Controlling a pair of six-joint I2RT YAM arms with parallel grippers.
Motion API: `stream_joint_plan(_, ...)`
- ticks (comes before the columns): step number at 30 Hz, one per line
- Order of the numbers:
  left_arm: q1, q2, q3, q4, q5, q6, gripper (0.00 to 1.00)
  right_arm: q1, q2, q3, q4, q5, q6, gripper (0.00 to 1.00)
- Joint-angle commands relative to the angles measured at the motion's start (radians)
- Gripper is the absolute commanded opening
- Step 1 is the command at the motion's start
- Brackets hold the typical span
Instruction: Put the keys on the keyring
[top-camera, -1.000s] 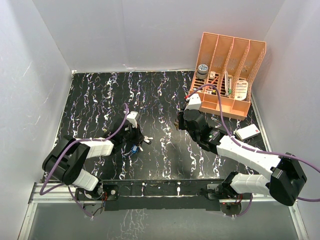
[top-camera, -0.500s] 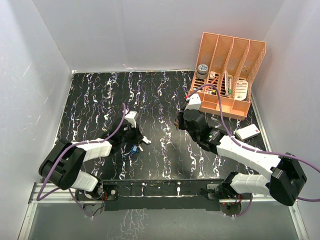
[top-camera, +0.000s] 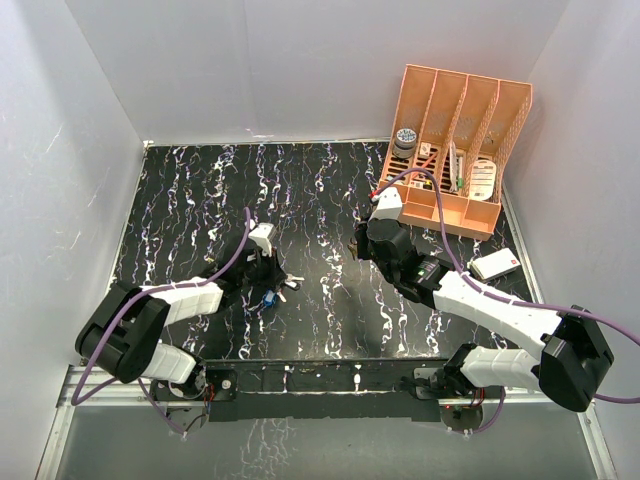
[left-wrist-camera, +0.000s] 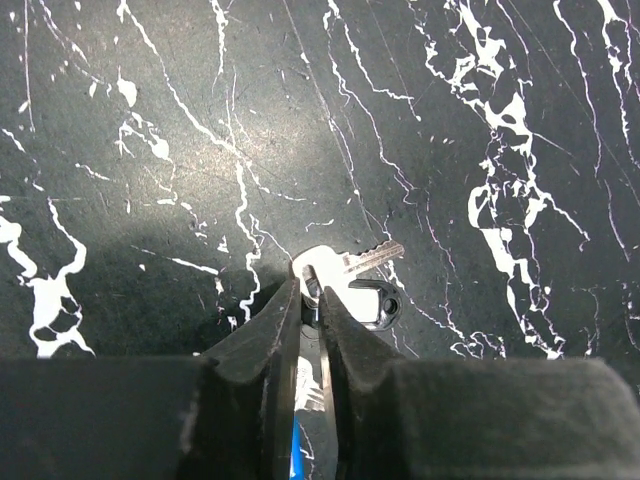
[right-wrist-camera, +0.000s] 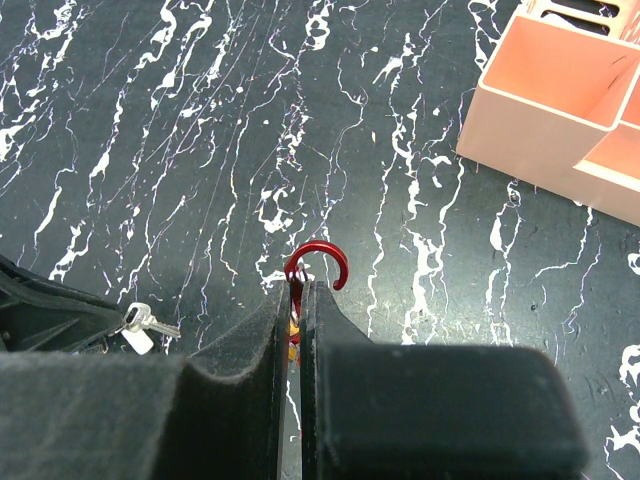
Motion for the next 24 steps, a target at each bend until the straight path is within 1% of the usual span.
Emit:
stream_joint_plan(1,0.005,-0.029,0.031,-0.028,-0.007,-0.004,0.23,0.004,-0.023,-0.004,0.042,0.011,0.0,0.0)
stream_joint_plan(2,0.005,-0.031,0.028,-0.03,-0.016,-0.004,0.29,0.003,-0.024,-0.006,0.042,0.011,0.0,0.0)
stream_joint_plan(6,0.006,-0.08,0.013,-0.032,-0.04,-0.005,0.4,0.004,-0.025,-0.009,0.043,0.011,0.001,0.0)
stream_joint_plan(11,0.006,-0.127,-0.004,-0.041,-0.072,-0.007,0.41,0.004,-0.026,-0.011,0.043,0.011,0.002,0.0)
stream_joint_plan(14,0.006,-0.142,-0.007,-0.044,-0.061,0.003,0.41,0.003,-0.027,-0.011,0.042,0.011,0.002,0.0)
stream_joint_plan(16,0.005,-0.147,-0.01,-0.047,-0.043,0.02,0.41,0.004,-0.027,-0.011,0.042,0.012,0.003,0.0)
stream_joint_plan(24,0.005,-0.133,0.002,-0.098,-0.048,0.062,0.4,0.004,-0.019,-0.01,0.046,0.007,0.003,0.0)
